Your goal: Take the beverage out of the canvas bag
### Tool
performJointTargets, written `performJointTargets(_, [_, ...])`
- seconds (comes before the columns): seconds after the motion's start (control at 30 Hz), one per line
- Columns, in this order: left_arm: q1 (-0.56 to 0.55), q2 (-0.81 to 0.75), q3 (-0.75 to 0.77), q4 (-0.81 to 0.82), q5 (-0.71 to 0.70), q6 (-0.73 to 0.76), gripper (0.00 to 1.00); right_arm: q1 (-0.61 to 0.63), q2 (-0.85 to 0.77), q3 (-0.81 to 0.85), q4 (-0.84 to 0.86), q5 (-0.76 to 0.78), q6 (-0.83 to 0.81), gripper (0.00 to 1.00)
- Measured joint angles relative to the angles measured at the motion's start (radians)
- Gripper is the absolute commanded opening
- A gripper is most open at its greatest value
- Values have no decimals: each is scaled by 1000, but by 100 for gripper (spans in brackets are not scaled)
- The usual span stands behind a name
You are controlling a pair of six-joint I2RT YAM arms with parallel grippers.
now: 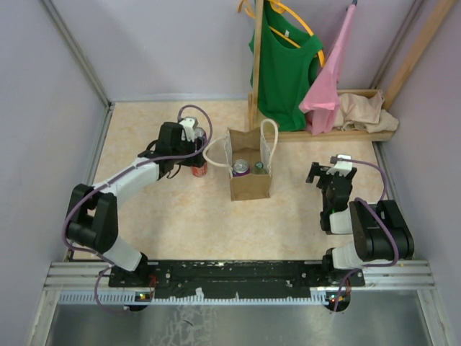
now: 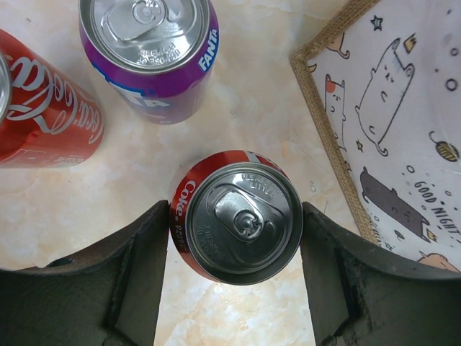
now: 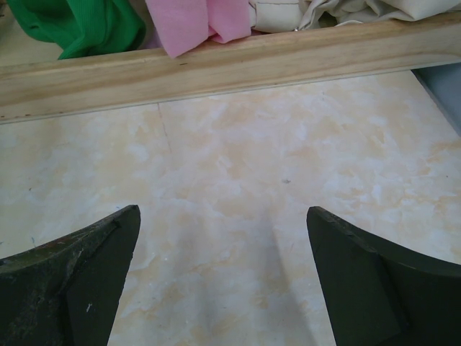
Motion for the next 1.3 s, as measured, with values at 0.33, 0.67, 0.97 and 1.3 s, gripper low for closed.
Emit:
performJointTargets(0.33, [0, 38, -18, 90, -17, -19, 6, 0, 0, 0, 0, 0, 0, 99])
performJointTargets(0.67, [0, 74, 26, 73, -31, -27, 69, 0, 0, 0, 0, 0, 0, 99])
performJointTargets(0.97, [0, 72, 75, -28, -65, -23, 99, 0, 0, 0, 0, 0, 0, 99])
performJointTargets(1.3, [0, 15, 180, -120, -127, 13, 100, 0, 0, 0, 0, 0, 0, 99])
